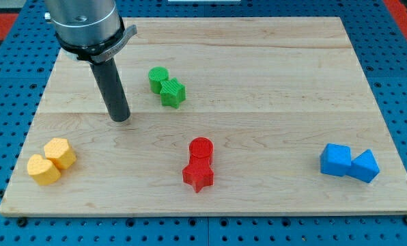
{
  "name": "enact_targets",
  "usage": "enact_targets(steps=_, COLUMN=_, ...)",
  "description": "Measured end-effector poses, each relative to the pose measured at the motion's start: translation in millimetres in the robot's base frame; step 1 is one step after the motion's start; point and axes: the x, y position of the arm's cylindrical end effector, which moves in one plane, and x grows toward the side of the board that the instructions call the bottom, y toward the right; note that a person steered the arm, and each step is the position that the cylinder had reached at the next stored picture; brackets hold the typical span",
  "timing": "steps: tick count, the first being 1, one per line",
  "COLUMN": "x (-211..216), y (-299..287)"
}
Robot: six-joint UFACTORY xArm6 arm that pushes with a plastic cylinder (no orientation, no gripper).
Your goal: Move the green circle into the green star
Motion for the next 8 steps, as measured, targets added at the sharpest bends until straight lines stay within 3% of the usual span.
enact_targets(steps=6, x=0, y=6)
enact_targets(steps=8, x=-24, y=56)
